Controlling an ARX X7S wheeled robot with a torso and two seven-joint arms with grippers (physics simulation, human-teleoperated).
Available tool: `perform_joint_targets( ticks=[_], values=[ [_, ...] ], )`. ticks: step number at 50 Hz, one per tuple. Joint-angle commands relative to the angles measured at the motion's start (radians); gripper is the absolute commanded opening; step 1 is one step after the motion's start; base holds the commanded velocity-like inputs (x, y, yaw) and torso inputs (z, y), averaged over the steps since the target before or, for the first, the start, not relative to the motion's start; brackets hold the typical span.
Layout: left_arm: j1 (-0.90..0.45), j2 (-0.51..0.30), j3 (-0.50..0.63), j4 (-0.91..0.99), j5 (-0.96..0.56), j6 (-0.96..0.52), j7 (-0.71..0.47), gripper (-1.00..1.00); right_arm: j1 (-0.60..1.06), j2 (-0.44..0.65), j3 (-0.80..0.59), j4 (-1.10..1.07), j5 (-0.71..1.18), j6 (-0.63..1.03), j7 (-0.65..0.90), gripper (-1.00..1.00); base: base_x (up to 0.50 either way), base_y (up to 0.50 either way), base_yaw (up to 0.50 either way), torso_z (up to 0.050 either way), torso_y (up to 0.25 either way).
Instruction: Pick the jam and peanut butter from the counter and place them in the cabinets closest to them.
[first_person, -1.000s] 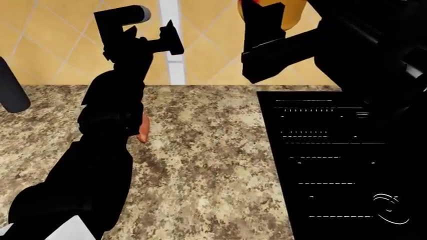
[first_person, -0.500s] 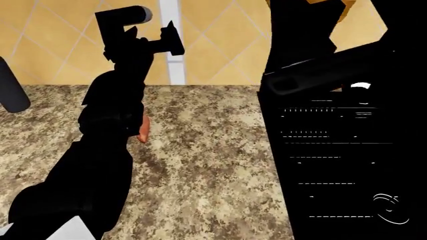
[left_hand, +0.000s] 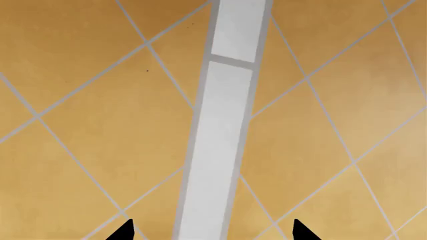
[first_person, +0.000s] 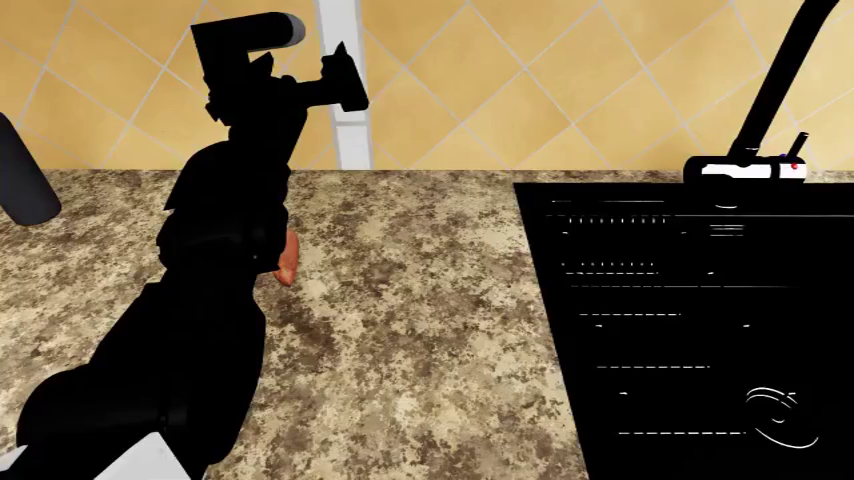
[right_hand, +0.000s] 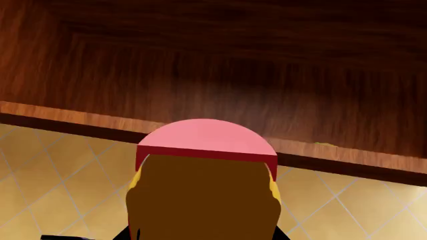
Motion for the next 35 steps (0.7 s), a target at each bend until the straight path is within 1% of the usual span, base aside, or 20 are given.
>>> perform_joint_targets(
  ticks=[1,6,15,20,25,29,35],
  values=[
    [0.001,0.0,0.004,0.0,0.001,0.0,-0.005,1.0,0.174,0.1,-0.074,-0.004,0.046,-0.044,0.007,-1.0,0.0,0.0,0.0,0.0,0.0],
    [0.001,0.0,0.008,0.0,0.002,0.001,-0.008,1.0,0.175,0.099,-0.006,0.054,0.065,0.019,0.008,-1.0,0.0,0.0,0.0,0.0,0.0],
    [0.001,0.0,0.016,0.0,0.001,-0.003,-0.013,1.0,0.175,0.019,0.073,0.227,0.062,0.147,0.008,-1.0,0.0,0.0,0.0,0.0,0.0],
    [0.002,0.0,0.017,0.0,0.002,-0.007,-0.017,1.0,0.175,-0.052,0.064,0.352,0.093,0.216,0.008,-1.0,0.0,0.0,0.0,0.0,0.0],
    [0.001,0.0,0.017,0.0,0.001,-0.011,-0.016,1.0,0.175,-0.133,0.103,0.483,0.1,0.337,0.008,-1.0,0.0,0.0,0.0,0.0,0.0],
    [0.001,0.0,0.019,0.0,0.003,-0.013,-0.019,1.0,0.175,-0.203,0.137,0.605,0.156,0.401,0.008,-1.0,0.0,0.0,0.0,0.0,0.0],
    [0.001,0.0,0.026,0.0,0.005,-0.015,-0.027,1.0,0.175,-0.334,0.245,0.857,0.121,0.622,0.008,-1.0,0.0,0.0,0.0,0.0,0.0]
  ],
)
